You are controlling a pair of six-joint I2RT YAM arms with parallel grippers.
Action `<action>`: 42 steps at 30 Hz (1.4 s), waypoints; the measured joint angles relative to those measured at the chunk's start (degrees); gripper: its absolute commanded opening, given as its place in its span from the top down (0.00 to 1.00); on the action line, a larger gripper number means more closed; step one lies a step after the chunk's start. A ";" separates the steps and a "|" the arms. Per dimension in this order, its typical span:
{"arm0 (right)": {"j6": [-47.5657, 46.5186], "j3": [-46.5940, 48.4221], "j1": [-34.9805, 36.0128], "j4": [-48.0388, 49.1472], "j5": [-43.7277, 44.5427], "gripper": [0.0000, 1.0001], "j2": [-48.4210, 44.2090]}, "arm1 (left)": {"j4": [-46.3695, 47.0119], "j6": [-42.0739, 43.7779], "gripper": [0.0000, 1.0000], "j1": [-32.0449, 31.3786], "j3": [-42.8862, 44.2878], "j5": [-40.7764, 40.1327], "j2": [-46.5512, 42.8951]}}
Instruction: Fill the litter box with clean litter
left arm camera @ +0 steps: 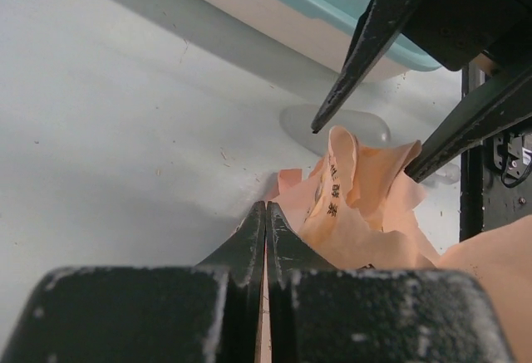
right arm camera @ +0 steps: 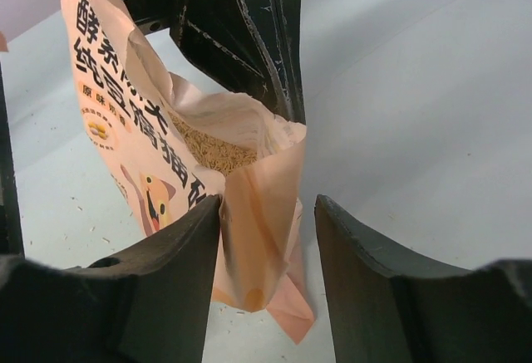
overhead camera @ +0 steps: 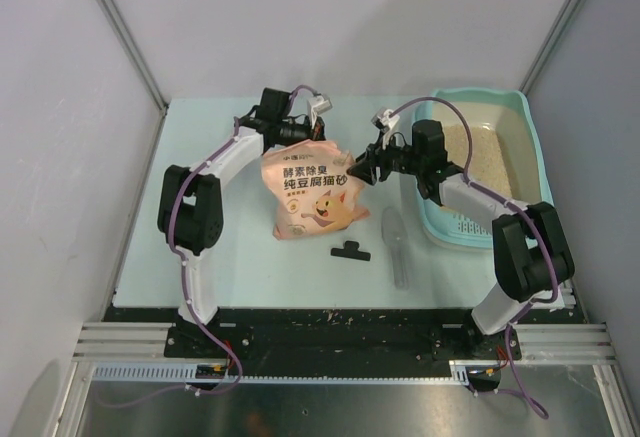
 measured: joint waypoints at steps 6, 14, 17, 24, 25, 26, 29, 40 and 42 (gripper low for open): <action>3.56 1.29 -0.87 1.97 -2.95 0.43 3.30 | -0.04 -0.02 1.00 0.00 -0.55 0.02 -0.02; 14.60 5.20 -3.37 10.47 -14.64 0.43 10.80 | 0.02 -0.96 1.00 0.07 -0.55 0.50 -0.02; 20.85 5.95 -3.63 16.35 -18.93 0.44 13.84 | -0.02 -1.57 1.00 0.28 -0.55 0.50 -0.02; 29.68 5.95 -3.02 26.03 -24.02 0.50 17.86 | -0.20 -2.12 1.00 0.61 -0.52 0.15 -0.02; 30.60 5.95 -2.93 27.17 -24.50 0.51 18.27 | -0.33 -2.14 1.00 0.70 -0.50 0.04 -0.02; 31.41 5.95 -2.86 28.24 -24.87 0.53 18.67 | -0.48 -2.14 1.00 0.79 -0.46 -0.15 -0.02; 33.66 5.95 -2.75 31.45 -25.44 0.60 19.74 | -0.85 -2.14 1.00 0.98 -0.15 -0.59 -0.02; 41.99 5.95 -1.62 39.63 -26.73 0.92 21.79 | -1.84 -2.19 0.62 1.97 1.42 -15.04 -0.02; 42.93 5.95 -1.62 40.02 -26.71 0.95 21.94 | -1.92 -2.56 0.55 3.48 1.46 -18.10 -0.39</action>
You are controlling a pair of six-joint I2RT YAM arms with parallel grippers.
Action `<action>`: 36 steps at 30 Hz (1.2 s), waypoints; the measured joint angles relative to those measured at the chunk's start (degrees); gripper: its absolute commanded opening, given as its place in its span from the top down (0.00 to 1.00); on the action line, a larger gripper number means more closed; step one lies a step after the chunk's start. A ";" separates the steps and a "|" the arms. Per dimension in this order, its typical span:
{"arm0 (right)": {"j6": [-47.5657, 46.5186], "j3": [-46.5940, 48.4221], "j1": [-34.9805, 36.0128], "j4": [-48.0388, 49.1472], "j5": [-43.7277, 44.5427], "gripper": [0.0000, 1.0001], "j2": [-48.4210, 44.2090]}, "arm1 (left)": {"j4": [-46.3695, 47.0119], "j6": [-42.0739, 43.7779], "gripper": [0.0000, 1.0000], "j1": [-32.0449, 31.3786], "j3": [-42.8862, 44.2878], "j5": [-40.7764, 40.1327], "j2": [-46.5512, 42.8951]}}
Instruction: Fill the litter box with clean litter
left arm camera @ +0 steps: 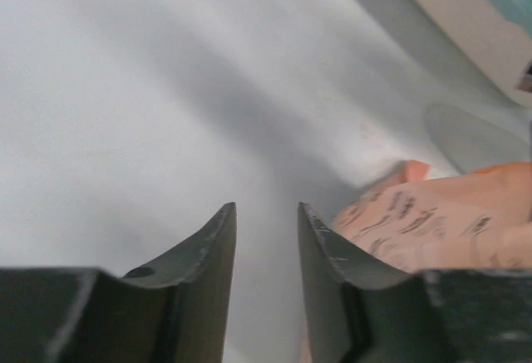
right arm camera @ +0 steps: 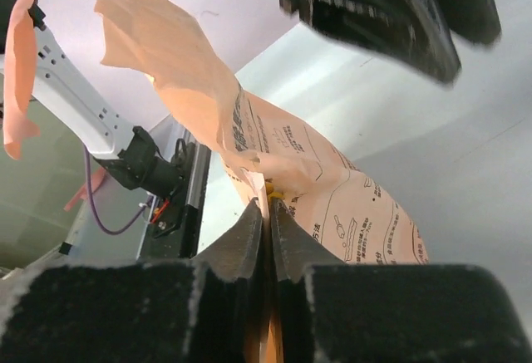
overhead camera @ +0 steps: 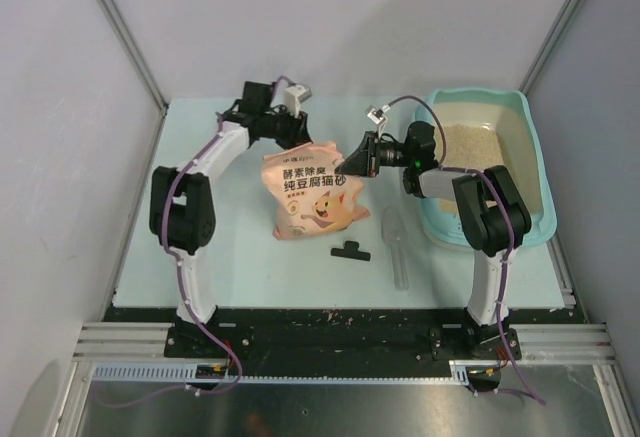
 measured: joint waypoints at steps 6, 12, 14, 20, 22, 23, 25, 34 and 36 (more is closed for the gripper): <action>1.38 0.13 -0.72 -1.73 0.83 1.00 0.02 | -0.74 0.66 0.44 9.90 -7.41 -3.54 -10.29; -0.61 2.36 -0.90 -8.70 2.03 1.00 0.02 | -1.99 2.91 0.32 17.00 -23.54 -2.93 -29.29; -1.81 3.26 -0.90 -11.91 2.51 1.00 -0.02 | -2.95 4.50 0.32 17.40 -29.38 -1.46 -35.39; -5.07 4.48 -0.90 -20.02 4.76 1.00 -0.96 | -5.62 9.57 0.30 17.64 -39.21 4.22 -44.24; -6.71 4.52 -0.83 -22.82 5.29 1.00 -1.81 | -5.53 10.10 0.31 17.57 -39.26 6.43 -44.06; -7.48 4.57 -0.79 -24.06 5.44 1.00 -2.19 | -5.38 10.12 0.31 17.51 -39.23 7.10 -43.87; -8.87 4.59 -0.72 -26.08 5.60 1.00 -2.78 | -4.42 9.77 0.31 16.72 -39.17 8.55 -43.04; -11.08 4.68 -1.09 -29.29 5.70 1.00 -3.52 | 5.79 -0.46 0.36 10.43 -35.54 12.92 -34.67; -11.08 4.68 -1.20 -29.29 5.70 1.00 -3.52 | 8.39 -3.43 0.41 9.46 -34.80 13.64 -32.70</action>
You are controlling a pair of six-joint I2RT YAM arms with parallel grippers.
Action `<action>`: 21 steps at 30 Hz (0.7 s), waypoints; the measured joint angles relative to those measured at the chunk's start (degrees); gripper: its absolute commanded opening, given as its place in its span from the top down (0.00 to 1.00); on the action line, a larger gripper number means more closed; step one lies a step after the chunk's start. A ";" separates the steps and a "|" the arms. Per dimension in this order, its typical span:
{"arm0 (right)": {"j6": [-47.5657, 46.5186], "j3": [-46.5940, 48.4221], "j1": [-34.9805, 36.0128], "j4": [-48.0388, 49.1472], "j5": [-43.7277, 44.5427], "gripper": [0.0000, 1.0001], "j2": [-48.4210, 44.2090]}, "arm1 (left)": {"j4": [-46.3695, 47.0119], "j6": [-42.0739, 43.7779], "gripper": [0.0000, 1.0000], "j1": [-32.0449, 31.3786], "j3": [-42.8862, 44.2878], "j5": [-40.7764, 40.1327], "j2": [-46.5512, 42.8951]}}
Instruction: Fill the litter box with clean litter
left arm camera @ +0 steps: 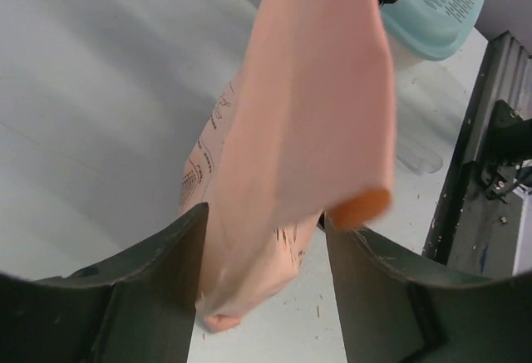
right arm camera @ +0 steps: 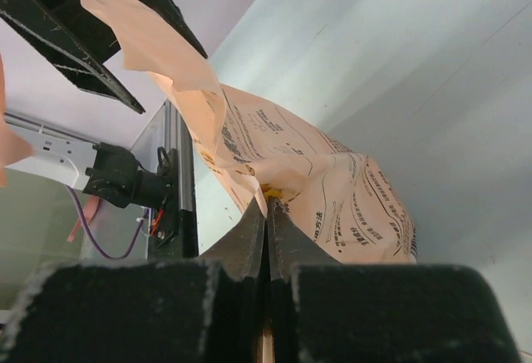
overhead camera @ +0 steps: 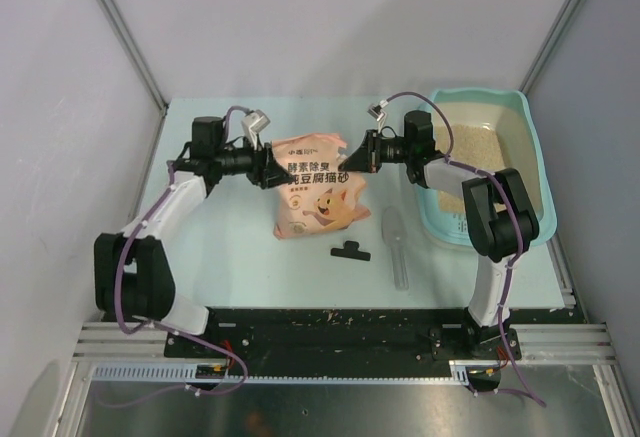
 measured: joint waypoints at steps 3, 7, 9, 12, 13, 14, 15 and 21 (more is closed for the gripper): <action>0.22 0.00 -0.02 0.02 0.17 1.00 0.00 | 2.75 -3.78 0.55 -0.76 1.20 1.38 3.02; 0.66 0.00 0.33 0.50 0.90 0.92 0.00 | 5.05 -7.58 0.75 -0.81 3.26 4.04 7.21; 1.38 0.00 0.85 0.85 1.09 0.84 0.00 | 5.66 -8.87 0.83 -0.61 3.37 5.16 8.35; 2.49 0.00 1.31 2.23 1.36 0.74 0.02 | 5.95 -10.05 0.89 -0.42 3.37 6.10 8.81; 2.84 0.00 1.51 2.82 1.38 0.73 0.04 | 5.95 -10.32 0.91 -0.42 3.34 6.43 8.81; 3.13 0.00 1.70 3.58 1.40 0.71 0.13 | 5.99 -10.60 0.91 -0.42 3.32 6.73 8.81; 3.54 0.00 1.84 4.22 1.38 0.71 0.28 | 6.01 -10.73 0.92 -0.42 3.23 6.84 8.81; 6.73 0.02 2.01 9.55 0.66 0.67 2.49 | 6.49 -12.28 0.94 0.37 2.84 7.02 9.03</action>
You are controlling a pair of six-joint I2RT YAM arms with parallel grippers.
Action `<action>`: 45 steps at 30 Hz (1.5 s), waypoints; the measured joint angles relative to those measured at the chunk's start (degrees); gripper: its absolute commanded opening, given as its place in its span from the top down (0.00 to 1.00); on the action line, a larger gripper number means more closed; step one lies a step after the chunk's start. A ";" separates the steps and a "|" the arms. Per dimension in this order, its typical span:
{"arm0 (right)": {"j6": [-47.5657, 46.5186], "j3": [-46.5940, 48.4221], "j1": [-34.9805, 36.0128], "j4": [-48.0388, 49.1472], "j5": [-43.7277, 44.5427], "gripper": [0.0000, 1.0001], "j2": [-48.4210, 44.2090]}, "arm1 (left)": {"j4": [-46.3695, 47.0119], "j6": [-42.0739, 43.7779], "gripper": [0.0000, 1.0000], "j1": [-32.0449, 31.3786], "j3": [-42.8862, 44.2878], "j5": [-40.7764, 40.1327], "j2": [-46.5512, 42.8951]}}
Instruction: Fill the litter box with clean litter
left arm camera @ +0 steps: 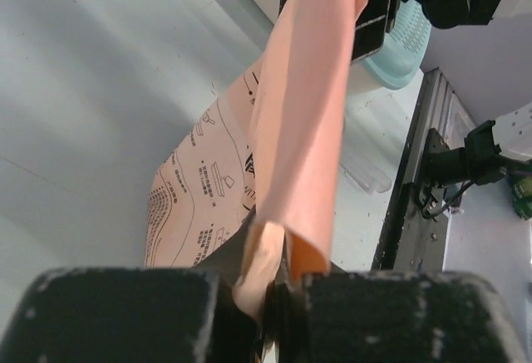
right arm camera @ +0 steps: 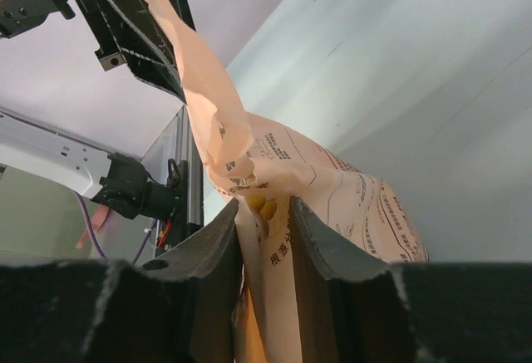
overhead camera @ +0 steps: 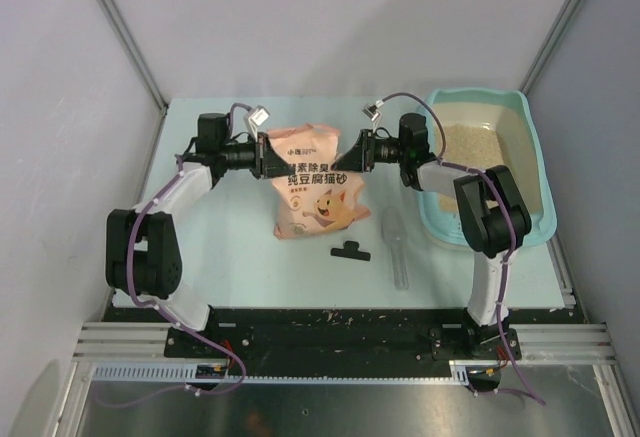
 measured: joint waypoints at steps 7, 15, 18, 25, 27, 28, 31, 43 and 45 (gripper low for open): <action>1.01 0.00 0.09 1.88 -1.40 1.00 0.68 | 0.33 -1.62 0.97 1.01 0.00 0.33 0.63; 6.14 0.00 -0.42 2.34 -3.34 1.00 0.55 | 0.87 -7.52 1.00 2.97 -1.09 3.52 1.55; 12.83 0.00 -0.42 2.51 -5.16 1.00 0.55 | 1.88 -13.31 1.00 3.72 -2.99 4.79 1.57; 24.35 -0.04 -0.57 -1.79 -8.46 1.00 0.55 | 3.19 -23.71 1.00 4.11 -8.22 4.76 1.01; 26.38 -0.04 -0.79 -4.20 -8.63 1.00 0.57 | 3.30 -25.14 1.00 4.11 -9.14 4.90 0.85; 27.17 -0.04 -0.87 -5.05 -8.76 1.00 0.57 | 3.28 -25.70 1.00 4.11 -9.35 5.05 0.85; 29.20 -0.04 -1.05 -5.81 -9.33 1.00 0.57 | 3.23 -27.36 1.00 4.66 -9.40 6.43 0.87; 30.77 -0.04 -3.37 -8.28 -10.05 1.00 0.57 | 1.53 -34.75 1.00 5.77 0.07 18.01 10.10; 30.77 -0.04 -4.37 -8.79 -10.16 1.00 0.55 | 1.57 -36.59 1.00 5.05 2.91 18.08 11.47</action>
